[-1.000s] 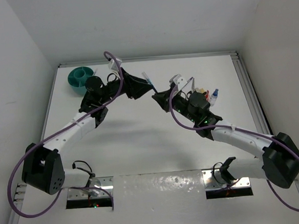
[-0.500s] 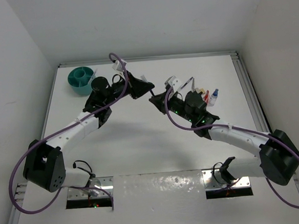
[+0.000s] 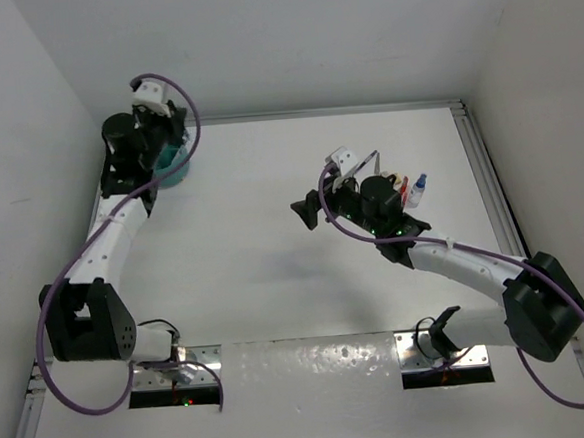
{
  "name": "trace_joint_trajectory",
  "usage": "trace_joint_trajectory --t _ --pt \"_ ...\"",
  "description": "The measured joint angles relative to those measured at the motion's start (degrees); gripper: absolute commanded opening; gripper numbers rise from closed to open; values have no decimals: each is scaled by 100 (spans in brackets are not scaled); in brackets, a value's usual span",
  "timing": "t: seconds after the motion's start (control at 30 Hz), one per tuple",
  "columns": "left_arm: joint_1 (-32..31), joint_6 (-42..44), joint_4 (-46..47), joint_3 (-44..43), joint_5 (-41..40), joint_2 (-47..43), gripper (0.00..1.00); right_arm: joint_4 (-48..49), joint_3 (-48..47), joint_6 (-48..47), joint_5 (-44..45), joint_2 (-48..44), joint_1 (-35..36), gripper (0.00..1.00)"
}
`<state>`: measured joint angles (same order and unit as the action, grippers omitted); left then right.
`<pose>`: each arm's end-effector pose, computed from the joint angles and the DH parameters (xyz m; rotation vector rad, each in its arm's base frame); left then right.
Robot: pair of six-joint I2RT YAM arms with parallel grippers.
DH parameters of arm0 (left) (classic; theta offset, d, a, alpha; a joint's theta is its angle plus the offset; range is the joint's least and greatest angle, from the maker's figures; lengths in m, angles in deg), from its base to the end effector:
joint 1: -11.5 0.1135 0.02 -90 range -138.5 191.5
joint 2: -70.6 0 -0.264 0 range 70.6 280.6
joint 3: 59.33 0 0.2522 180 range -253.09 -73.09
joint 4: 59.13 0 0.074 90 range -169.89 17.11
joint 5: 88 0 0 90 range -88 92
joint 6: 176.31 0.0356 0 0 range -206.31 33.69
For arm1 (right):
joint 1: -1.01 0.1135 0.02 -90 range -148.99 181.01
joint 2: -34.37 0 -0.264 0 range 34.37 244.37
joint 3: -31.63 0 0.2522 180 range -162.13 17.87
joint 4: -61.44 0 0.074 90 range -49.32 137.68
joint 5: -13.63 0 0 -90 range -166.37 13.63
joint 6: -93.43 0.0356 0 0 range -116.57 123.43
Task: Sort the stationery into containers
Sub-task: Place the pen in the storage box.
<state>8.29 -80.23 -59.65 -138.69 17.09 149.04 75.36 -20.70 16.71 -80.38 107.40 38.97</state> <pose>0.3266 -0.0276 0.3770 0.3322 1.5308 -0.1664 0.2252 0.1789 0.2639 -0.4251 1.6897 0.7238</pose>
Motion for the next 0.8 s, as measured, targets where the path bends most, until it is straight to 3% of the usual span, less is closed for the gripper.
trace_joint_trajectory --t 0.17,0.47,0.8 --pt "863 907 168 -162 63 675 0 -39 28 46 -109 96 -275 94" --pt "1027 2017 704 -114 529 1943 0 -243 -212 208 -516 693 -708 94" --pt "1217 2538 1156 -116 841 2496 0 -367 -457 452 -745 848 -911 93"
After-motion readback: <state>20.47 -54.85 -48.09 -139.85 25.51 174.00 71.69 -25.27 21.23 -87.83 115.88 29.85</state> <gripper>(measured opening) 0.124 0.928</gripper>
